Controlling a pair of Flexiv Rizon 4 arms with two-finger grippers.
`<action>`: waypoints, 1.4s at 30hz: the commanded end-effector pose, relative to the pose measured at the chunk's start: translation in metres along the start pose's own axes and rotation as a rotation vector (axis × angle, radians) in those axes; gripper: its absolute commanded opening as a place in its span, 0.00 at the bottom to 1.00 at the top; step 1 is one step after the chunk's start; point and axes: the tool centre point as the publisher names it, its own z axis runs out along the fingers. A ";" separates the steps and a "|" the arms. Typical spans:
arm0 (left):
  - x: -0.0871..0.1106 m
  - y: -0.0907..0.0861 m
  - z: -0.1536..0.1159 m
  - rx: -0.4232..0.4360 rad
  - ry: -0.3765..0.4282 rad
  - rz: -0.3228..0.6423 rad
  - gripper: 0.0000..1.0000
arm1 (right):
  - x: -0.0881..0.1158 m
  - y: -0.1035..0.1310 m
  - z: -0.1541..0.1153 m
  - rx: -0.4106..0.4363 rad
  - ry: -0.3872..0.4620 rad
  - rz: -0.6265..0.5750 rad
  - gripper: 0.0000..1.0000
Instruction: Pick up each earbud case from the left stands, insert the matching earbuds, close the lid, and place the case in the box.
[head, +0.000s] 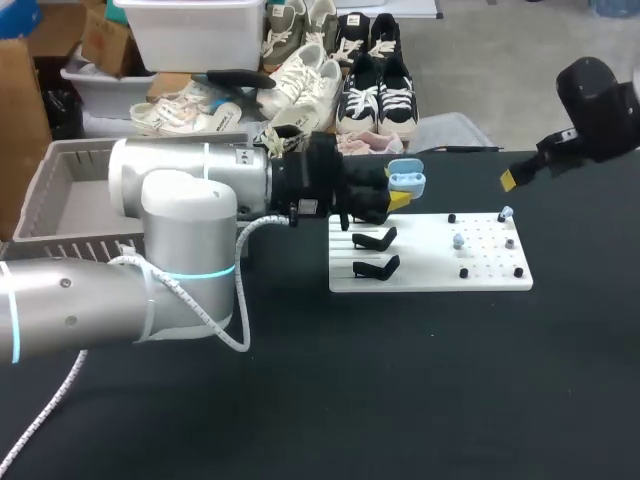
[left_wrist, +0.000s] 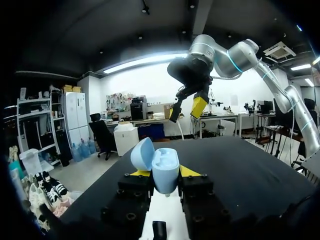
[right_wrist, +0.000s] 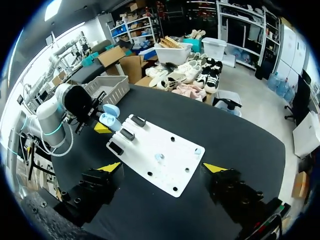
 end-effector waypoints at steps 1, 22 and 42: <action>0.009 0.003 0.009 0.008 -0.038 -0.006 0.00 | 0.000 0.004 -0.009 0.103 0.017 -0.001 1.00; 0.022 0.001 0.008 0.024 0.012 -0.012 0.00 | 0.009 0.002 -0.006 0.105 0.033 0.012 1.00; 0.023 0.001 0.005 0.020 0.031 -0.008 0.00 | 0.013 -0.003 0.003 0.190 0.091 0.015 1.00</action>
